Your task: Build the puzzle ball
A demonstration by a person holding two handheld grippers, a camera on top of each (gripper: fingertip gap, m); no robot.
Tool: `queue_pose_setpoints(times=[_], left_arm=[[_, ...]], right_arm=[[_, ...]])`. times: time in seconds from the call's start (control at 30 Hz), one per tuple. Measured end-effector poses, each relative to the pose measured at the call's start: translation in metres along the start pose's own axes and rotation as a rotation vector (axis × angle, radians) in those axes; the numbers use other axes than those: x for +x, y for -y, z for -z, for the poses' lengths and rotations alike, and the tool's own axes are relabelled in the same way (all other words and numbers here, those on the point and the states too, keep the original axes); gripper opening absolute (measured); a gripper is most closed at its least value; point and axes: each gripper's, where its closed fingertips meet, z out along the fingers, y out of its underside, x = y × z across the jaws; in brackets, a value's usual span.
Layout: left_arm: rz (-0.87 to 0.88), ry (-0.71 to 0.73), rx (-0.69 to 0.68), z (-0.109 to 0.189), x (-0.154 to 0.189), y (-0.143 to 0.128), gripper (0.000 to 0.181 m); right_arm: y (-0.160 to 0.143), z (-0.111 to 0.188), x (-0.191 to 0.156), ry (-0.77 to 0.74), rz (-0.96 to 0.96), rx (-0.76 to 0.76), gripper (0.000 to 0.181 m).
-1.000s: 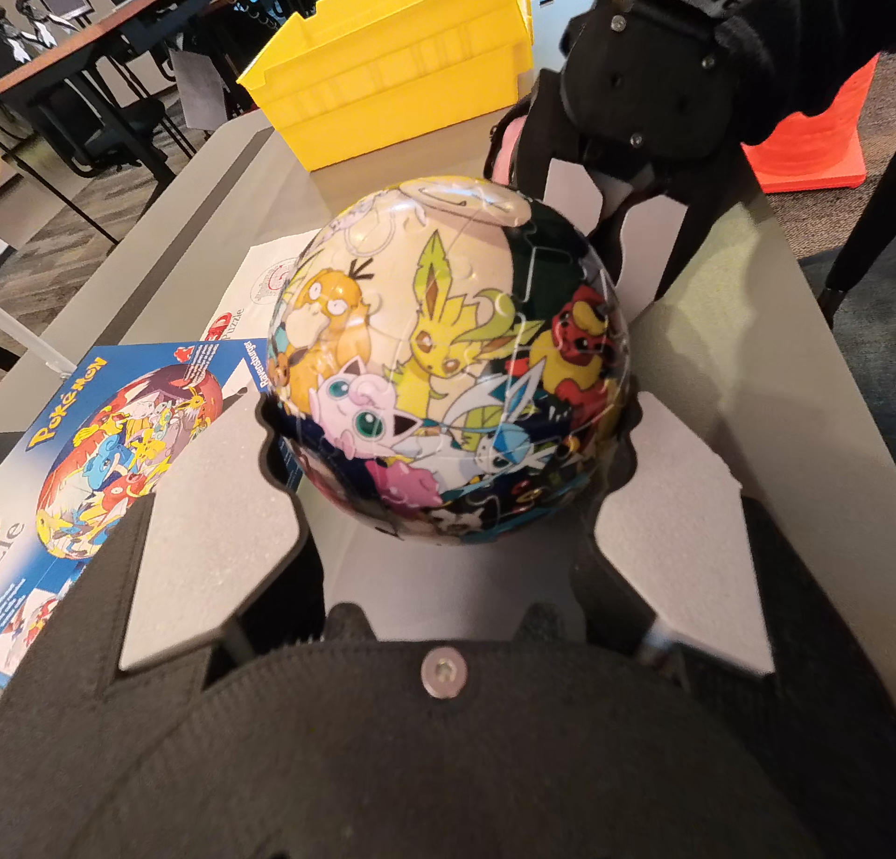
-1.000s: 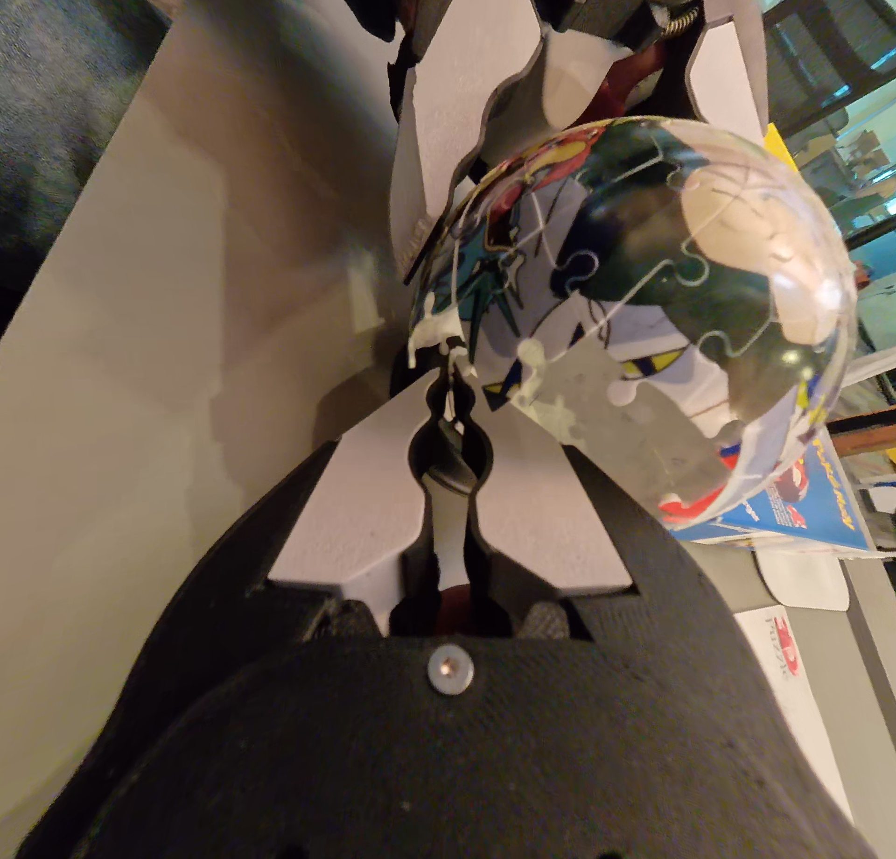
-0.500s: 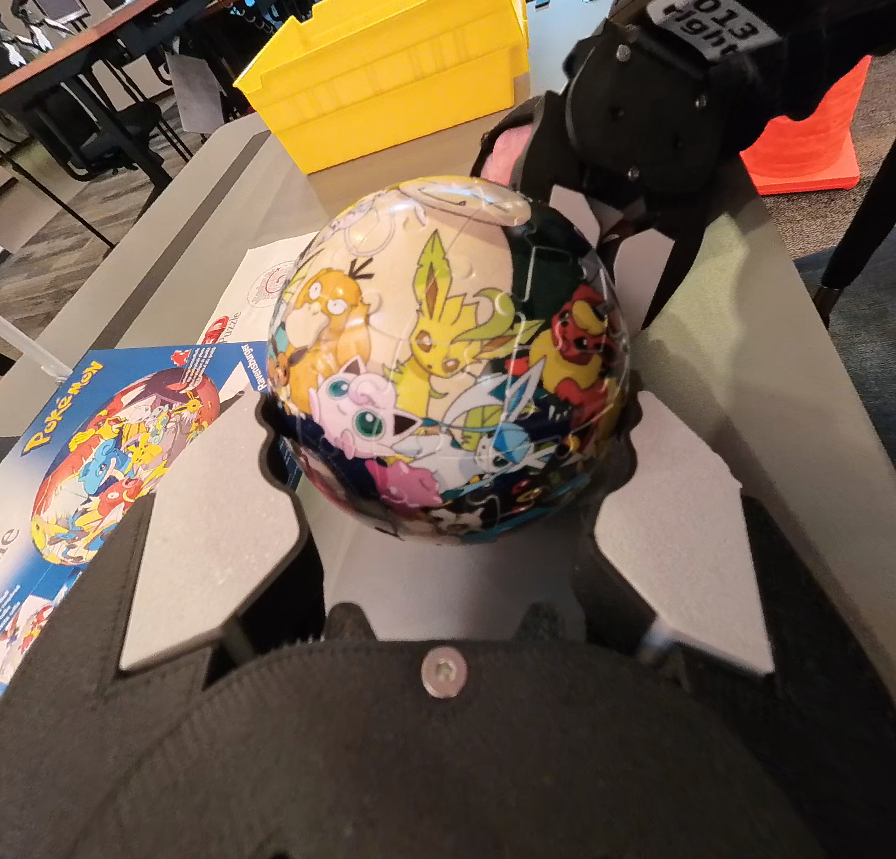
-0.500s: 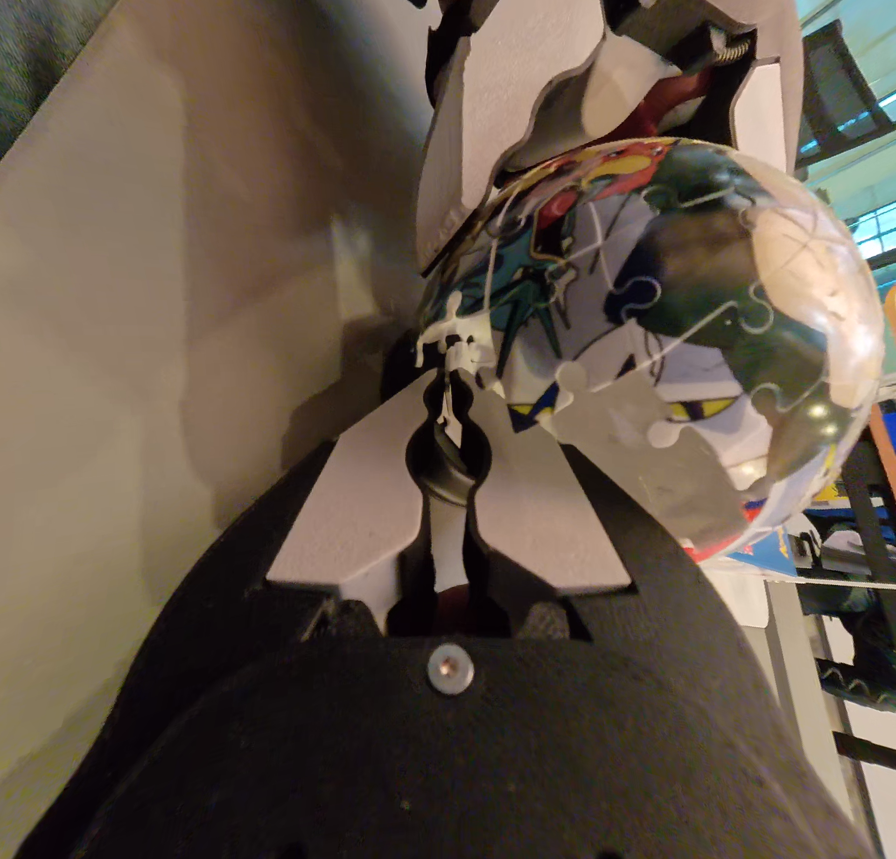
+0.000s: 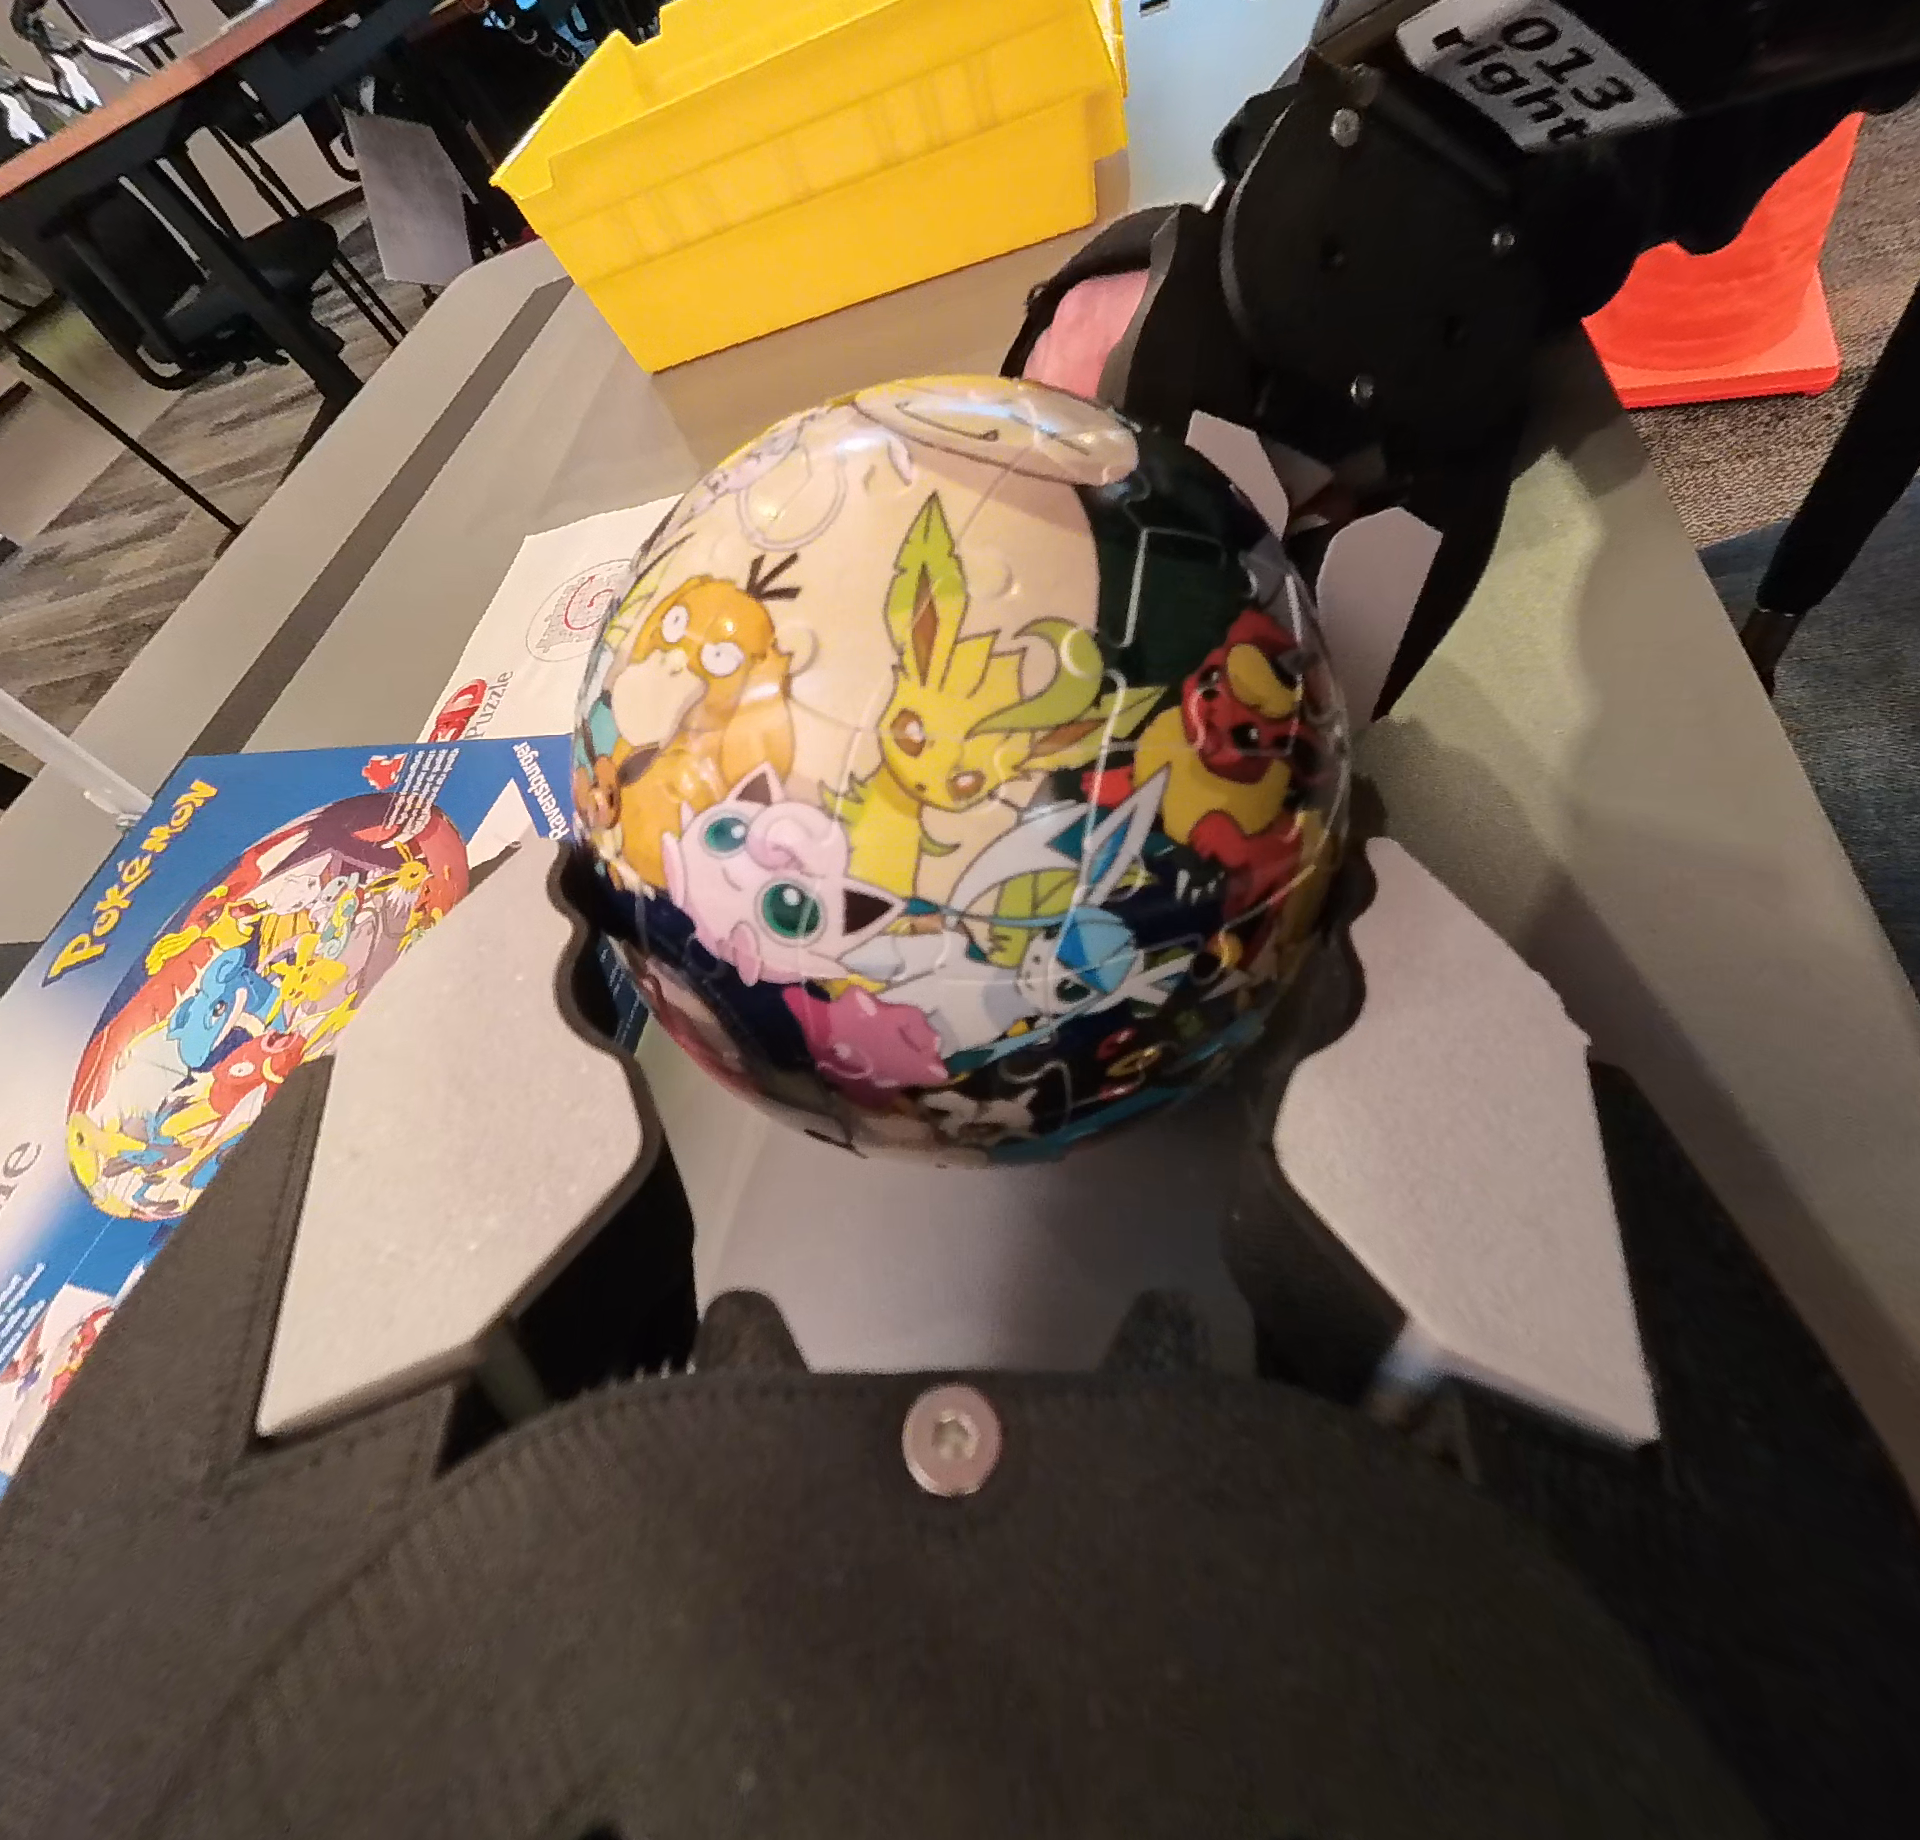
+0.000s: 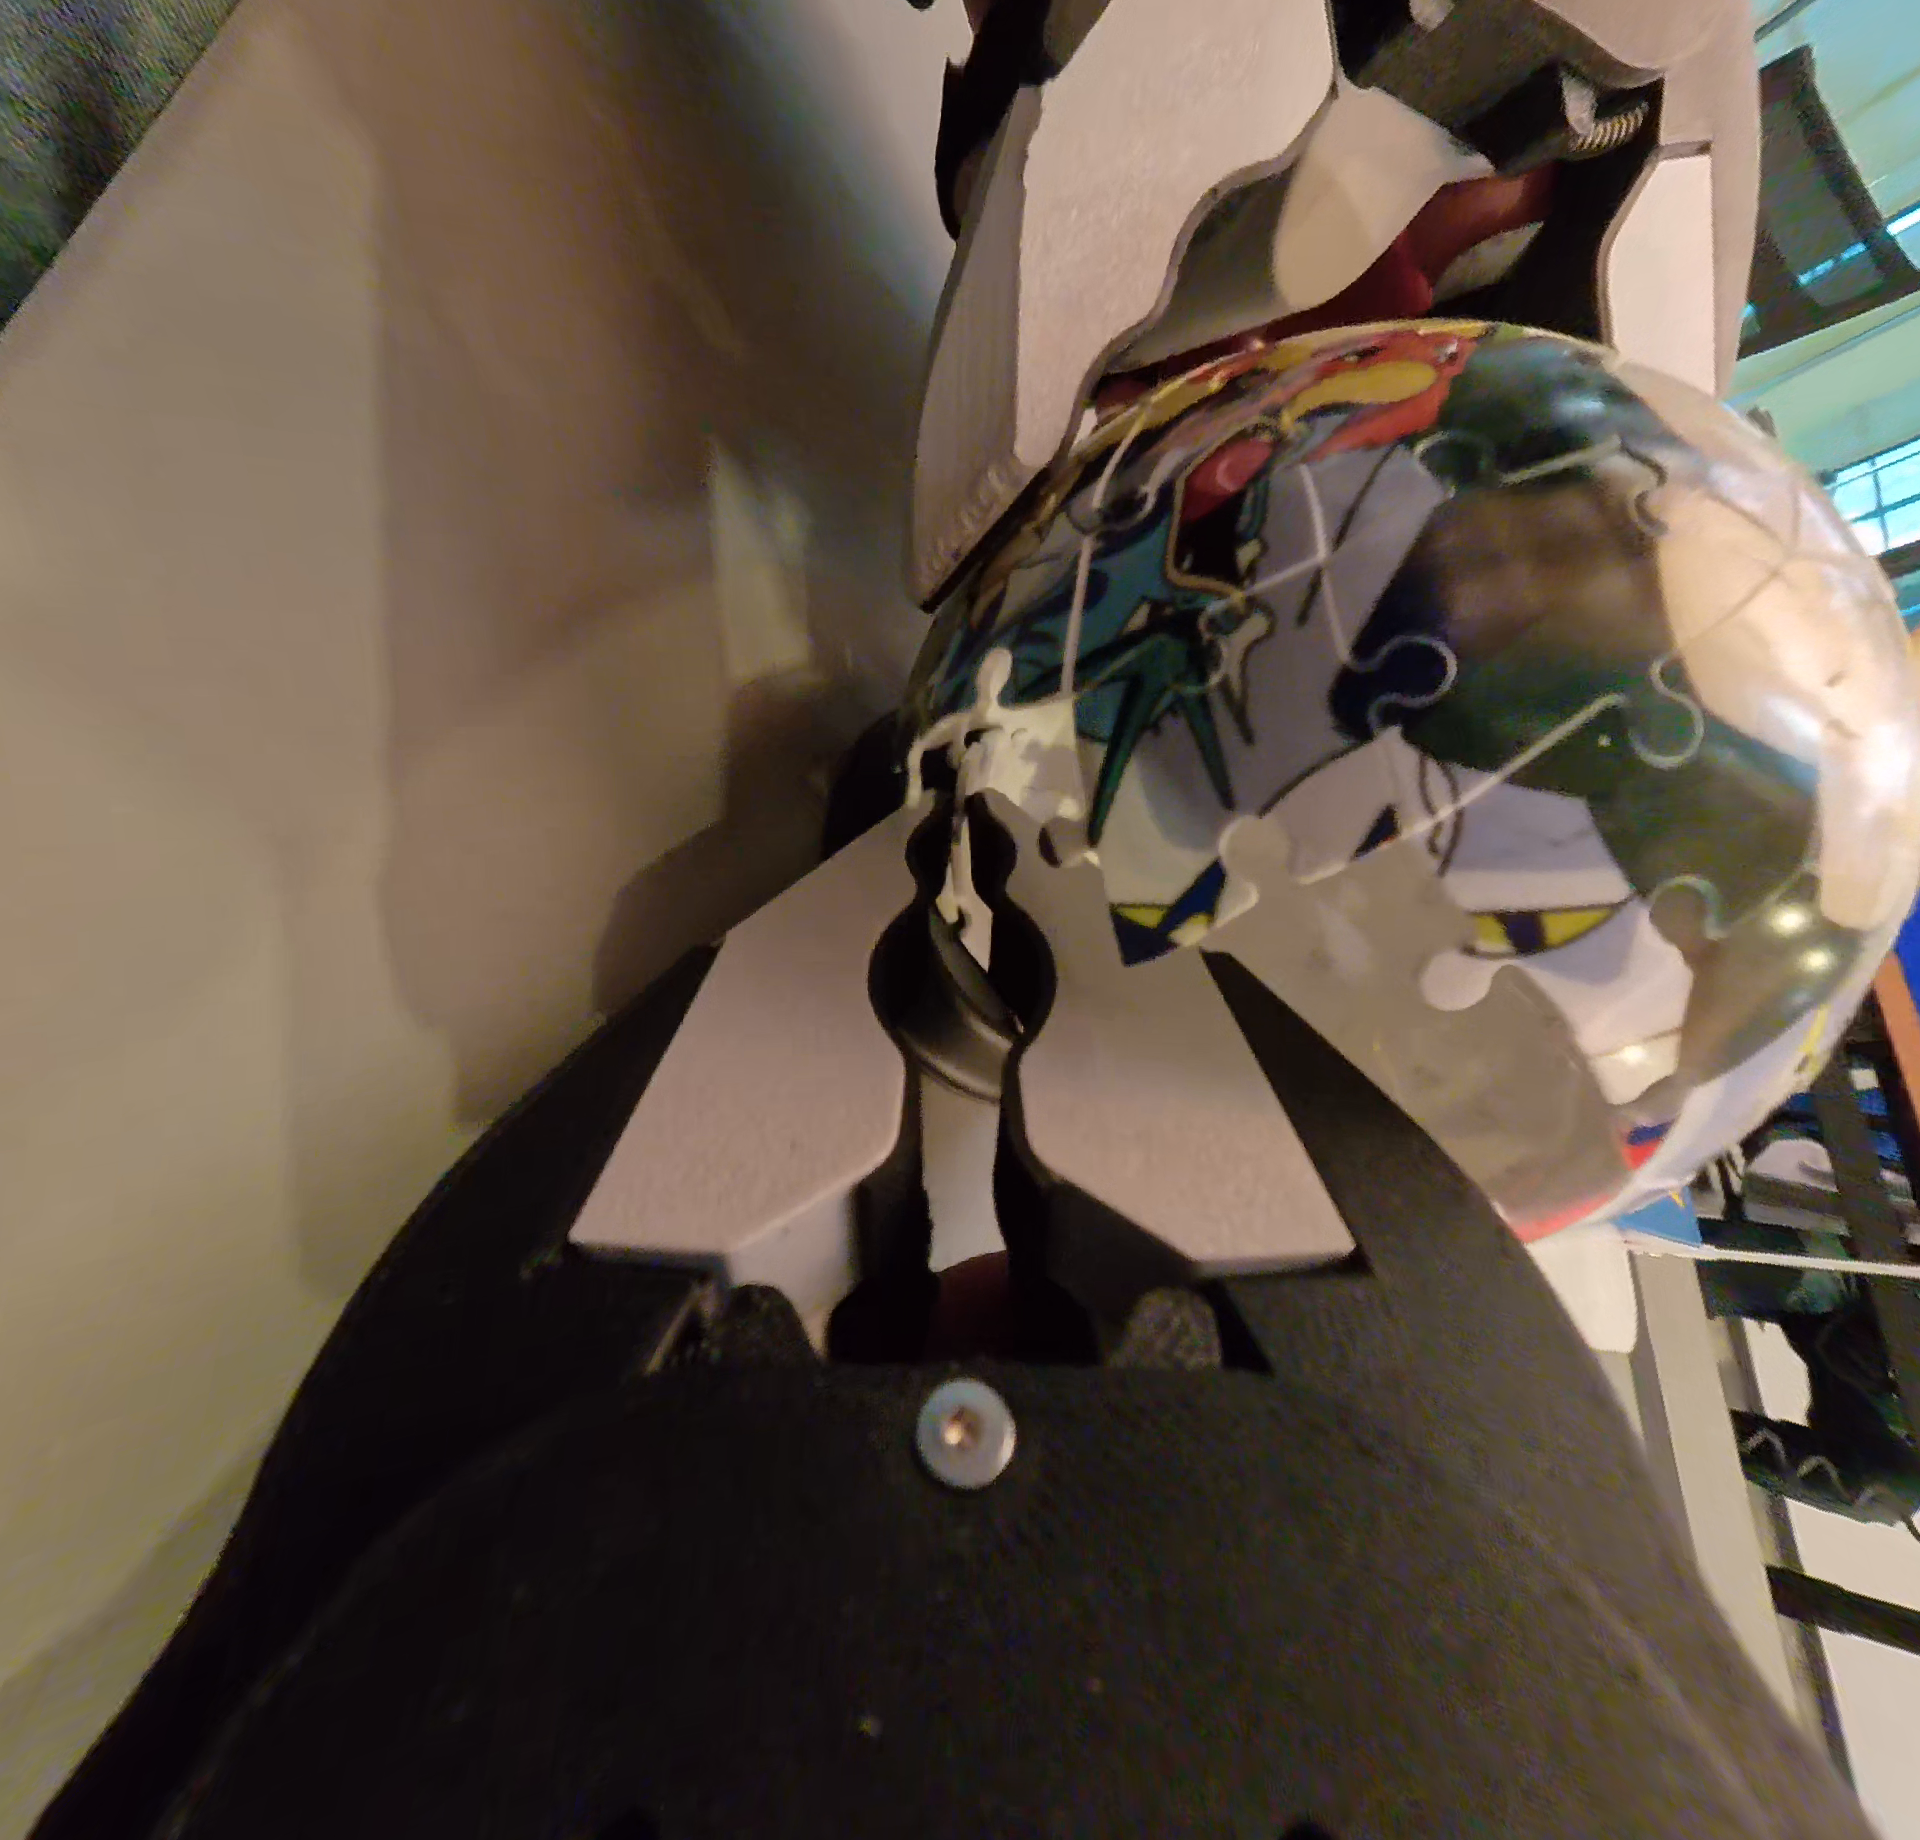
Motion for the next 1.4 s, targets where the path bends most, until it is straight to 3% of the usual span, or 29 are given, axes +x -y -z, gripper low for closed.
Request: queue_pose_setpoints(times=[0.77, 1.1, 1.4], left_arm=[[-0.003, -0.004, -0.005, -0.0012, -0.0004, 0.0001, 0.130], [-0.005, -0.004, -0.007, -0.0014, -0.0005, -0.0001, 0.129], [-0.007, -0.006, -0.010, -0.0020, -0.0004, 0.0002, 0.130]], right_arm=[[0.0019, 0.0025, 0.0032, 0.004, -0.050, 0.009, 0.011], [0.0002, -0.0021, 0.0031, 0.011, -0.063, -0.009, 0.003], [0.0033, 0.0007, 0.0044, 0.039, -0.105, 0.000, 0.014]])
